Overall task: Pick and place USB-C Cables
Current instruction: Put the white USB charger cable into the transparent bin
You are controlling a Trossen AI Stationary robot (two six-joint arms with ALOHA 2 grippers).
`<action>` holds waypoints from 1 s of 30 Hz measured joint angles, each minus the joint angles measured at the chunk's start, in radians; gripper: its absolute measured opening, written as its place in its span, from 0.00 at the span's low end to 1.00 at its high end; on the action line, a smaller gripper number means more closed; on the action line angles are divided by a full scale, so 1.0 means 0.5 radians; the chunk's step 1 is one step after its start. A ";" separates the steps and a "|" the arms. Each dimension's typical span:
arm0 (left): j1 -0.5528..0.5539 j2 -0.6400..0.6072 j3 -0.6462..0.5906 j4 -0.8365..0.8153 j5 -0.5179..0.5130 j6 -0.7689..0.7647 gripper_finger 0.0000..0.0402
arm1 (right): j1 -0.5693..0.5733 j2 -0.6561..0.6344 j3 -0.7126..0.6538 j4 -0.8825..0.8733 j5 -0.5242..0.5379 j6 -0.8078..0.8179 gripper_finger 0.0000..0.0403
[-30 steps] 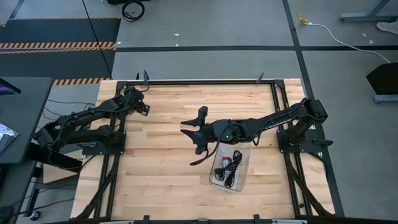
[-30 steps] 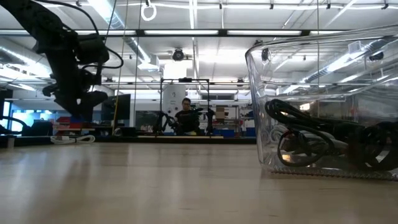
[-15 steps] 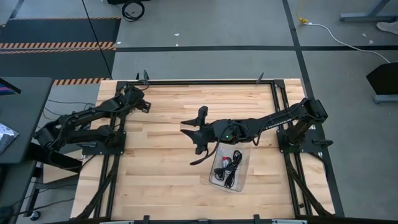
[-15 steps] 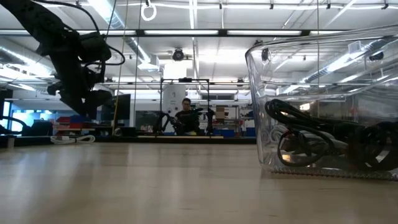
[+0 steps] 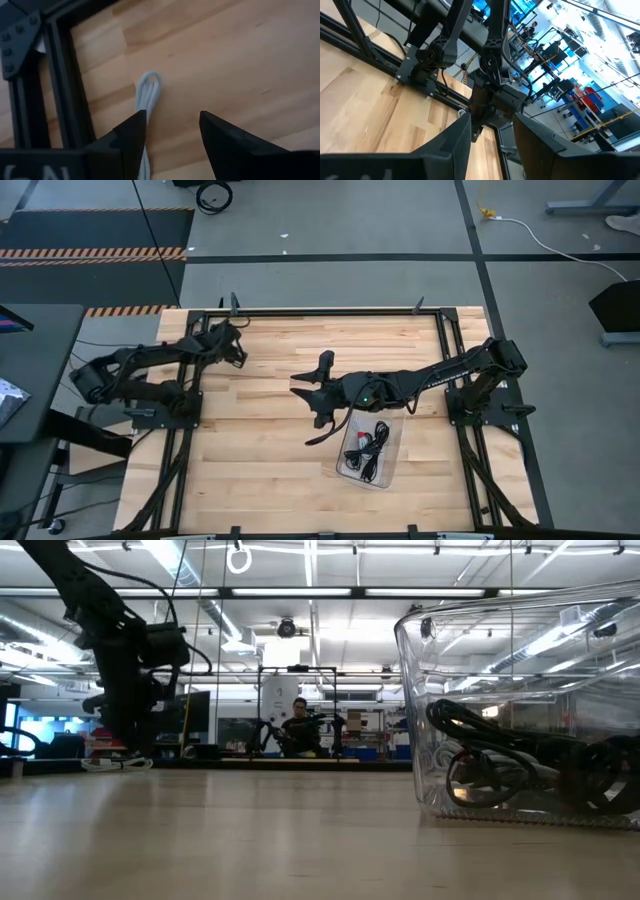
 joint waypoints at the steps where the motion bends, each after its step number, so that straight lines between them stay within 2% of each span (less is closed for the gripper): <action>1: 0.019 0.020 0.000 -0.004 0.006 0.016 0.48 | 0.000 0.000 0.000 0.000 0.000 0.000 0.38; 6: 0.121 0.089 0.000 -0.012 -0.019 0.044 0.48 | 0.000 0.000 0.000 -0.016 0.000 0.001 0.38; 13: 0.123 0.091 -0.001 0.003 -0.032 0.070 0.48 | 0.000 0.000 0.000 -0.020 0.000 0.003 0.38; 18: 0.119 0.090 -0.135 0.214 -0.041 0.204 0.47 | 0.000 0.000 0.000 -0.020 -0.001 0.018 0.38; 26: 0.100 0.089 -0.144 0.244 -0.060 0.209 0.42 | 0.000 0.000 0.000 -0.016 -0.035 0.032 0.38; 30: 0.100 0.089 -0.144 0.244 -0.061 0.212 0.35 | 0.001 0.000 0.000 -0.015 -0.054 0.033 0.38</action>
